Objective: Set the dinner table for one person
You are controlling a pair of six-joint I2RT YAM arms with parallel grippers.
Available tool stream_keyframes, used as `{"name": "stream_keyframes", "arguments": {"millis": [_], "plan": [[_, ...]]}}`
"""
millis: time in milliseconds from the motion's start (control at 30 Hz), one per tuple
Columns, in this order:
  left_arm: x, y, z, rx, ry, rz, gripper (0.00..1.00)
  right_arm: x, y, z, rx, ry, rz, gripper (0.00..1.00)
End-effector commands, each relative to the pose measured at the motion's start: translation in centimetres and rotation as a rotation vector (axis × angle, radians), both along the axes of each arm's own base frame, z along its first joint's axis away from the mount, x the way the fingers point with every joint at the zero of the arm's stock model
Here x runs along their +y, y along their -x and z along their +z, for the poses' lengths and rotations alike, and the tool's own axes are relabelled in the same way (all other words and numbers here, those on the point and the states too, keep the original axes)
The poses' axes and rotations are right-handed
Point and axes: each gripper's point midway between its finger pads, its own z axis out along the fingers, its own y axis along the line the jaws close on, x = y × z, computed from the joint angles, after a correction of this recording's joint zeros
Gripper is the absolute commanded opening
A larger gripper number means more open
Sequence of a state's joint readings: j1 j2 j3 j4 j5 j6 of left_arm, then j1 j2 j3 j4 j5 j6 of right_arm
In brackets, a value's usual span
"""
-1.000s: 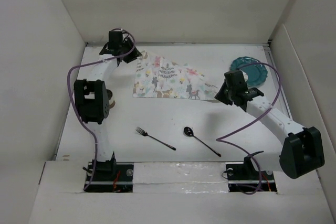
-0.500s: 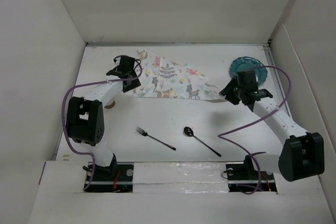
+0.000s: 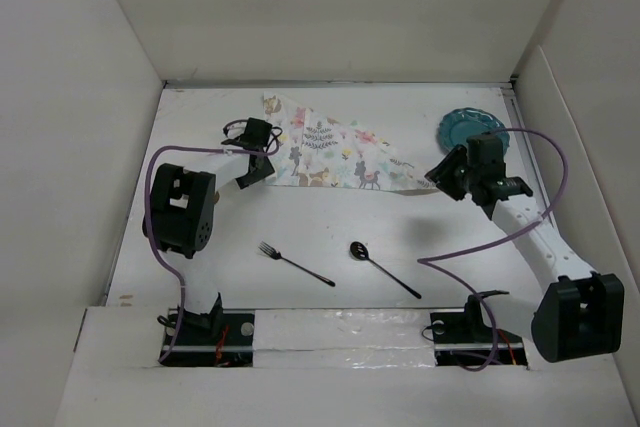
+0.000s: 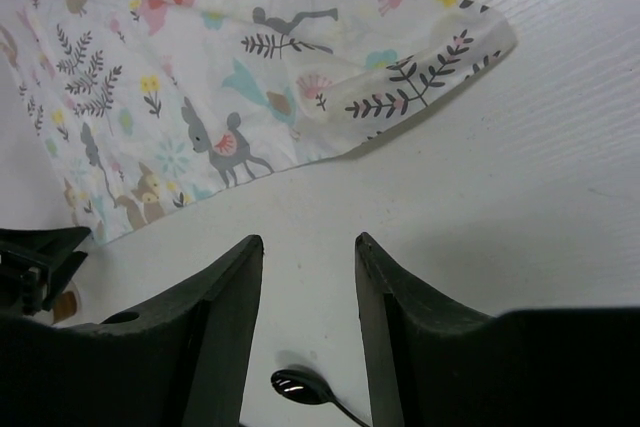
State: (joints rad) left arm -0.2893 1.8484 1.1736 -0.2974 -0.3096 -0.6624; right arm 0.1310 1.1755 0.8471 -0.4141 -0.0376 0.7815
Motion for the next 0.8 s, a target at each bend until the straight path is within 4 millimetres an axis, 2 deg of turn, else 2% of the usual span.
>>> {"name": "stream_keyframes", "arguments": {"millis": [0, 133, 167, 200, 267, 333, 367, 400, 467, 633, 767], "plan": [[0.0, -0.1, -0.3, 0.0, -0.009, 0.026, 0.46, -0.7, -0.2, 0.8, -0.034, 0.002, 0.0, 0.48], [0.0, 0.3, -0.9, 0.021, -0.012, 0.022, 0.39, -1.8, -0.9, 0.3, -0.021, 0.007, -0.058, 0.52], [0.0, 0.6, -1.2, 0.028, -0.008, 0.016, 0.34, -3.0, -1.6, -0.3, -0.008, -0.005, -0.114, 0.55], [0.0, 0.6, -1.2, 0.029, -0.009, 0.014, 0.34, -3.0, -1.6, -0.3, -0.008, -0.005, -0.115, 0.55], [-0.1, 0.7, -1.4, 0.032, -0.003, 0.008, 0.25, -3.9, -2.3, -0.6, -0.007, -0.028, -0.168, 0.6], [-0.2, 0.7, -1.6, 0.042, -0.004, -0.004, 0.24, -5.1, -3.1, -1.7, 0.017, -0.05, -0.222, 0.63], [-0.3, 0.6, -1.6, 0.043, -0.004, -0.009, 0.19, -5.4, -3.6, -1.8, 0.017, -0.075, -0.247, 0.64], [-0.2, 0.6, -1.8, 0.051, -0.009, -0.015, 0.15, -5.6, -4.0, -3.0, 0.053, -0.092, -0.264, 0.64], [-0.3, 0.4, -1.5, 0.047, -0.014, -0.028, 0.01, -5.8, -5.0, -3.6, 0.069, -0.125, -0.291, 0.64], [-0.3, -0.1, -0.9, 0.032, -0.022, -0.055, 0.0, -6.5, -6.3, -6.9, 0.164, -0.14, -0.337, 0.62], [-0.7, -0.6, 0.5, -0.008, -0.002, -0.069, 0.0, -7.0, -6.0, -7.8, 0.198, -0.149, -0.377, 0.61]]}}
